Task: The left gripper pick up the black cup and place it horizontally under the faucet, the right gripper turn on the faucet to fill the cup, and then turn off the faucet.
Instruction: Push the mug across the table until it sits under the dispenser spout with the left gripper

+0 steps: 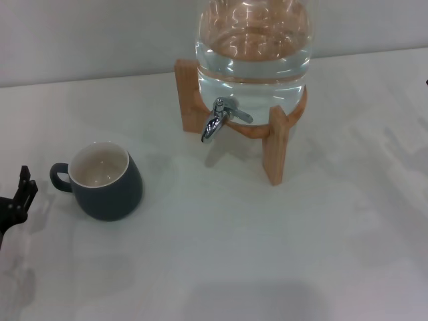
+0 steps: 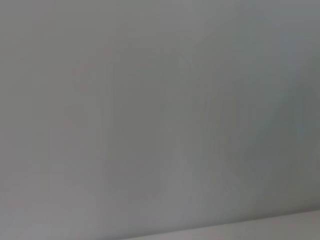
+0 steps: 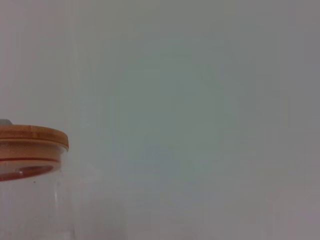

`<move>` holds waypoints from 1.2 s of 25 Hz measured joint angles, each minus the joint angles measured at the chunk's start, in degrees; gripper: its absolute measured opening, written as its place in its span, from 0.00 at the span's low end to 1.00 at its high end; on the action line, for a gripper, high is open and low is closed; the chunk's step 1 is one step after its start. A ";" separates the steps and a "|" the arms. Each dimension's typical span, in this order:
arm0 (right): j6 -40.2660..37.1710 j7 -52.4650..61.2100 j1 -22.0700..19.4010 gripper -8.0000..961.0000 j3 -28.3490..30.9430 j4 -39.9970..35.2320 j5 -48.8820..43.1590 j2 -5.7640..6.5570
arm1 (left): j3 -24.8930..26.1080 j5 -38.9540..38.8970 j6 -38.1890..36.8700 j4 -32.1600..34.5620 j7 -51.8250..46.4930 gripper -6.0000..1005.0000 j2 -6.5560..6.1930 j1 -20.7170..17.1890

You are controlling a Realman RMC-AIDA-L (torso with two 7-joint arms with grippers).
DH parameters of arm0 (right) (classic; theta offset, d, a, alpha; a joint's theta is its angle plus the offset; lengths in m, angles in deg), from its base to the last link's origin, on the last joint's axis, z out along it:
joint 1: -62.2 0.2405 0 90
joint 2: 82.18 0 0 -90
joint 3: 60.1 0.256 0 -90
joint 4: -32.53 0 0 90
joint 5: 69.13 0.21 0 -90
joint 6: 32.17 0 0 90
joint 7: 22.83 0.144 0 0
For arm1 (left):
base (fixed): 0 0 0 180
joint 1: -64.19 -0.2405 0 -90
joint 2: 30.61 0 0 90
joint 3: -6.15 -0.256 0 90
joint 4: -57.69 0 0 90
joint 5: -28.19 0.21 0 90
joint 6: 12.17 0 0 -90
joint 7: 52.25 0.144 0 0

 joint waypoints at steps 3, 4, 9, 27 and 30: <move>0.00 0.00 -0.01 0.87 0.00 -0.01 0.00 0.00 | -0.47 0.01 -0.06 0.40 0.51 0.87 0.00 -0.20; 0.00 0.00 -0.02 0.87 0.00 -0.01 0.00 0.00 | -0.63 0.01 -0.08 0.42 0.57 0.87 0.00 -0.24; 0.00 0.00 -0.03 0.87 0.00 -0.10 0.00 0.06 | -1.17 0.01 -0.12 0.80 0.58 0.87 0.00 -0.84; -0.09 0.00 0.15 0.87 0.00 -0.82 -0.78 0.09 | -5.78 -0.21 0.18 1.49 0.07 0.87 0.02 -1.91; -0.09 0.00 0.06 0.87 0.00 -0.82 -0.79 0.09 | -5.80 -0.21 0.19 1.51 0.03 0.87 -0.06 -1.76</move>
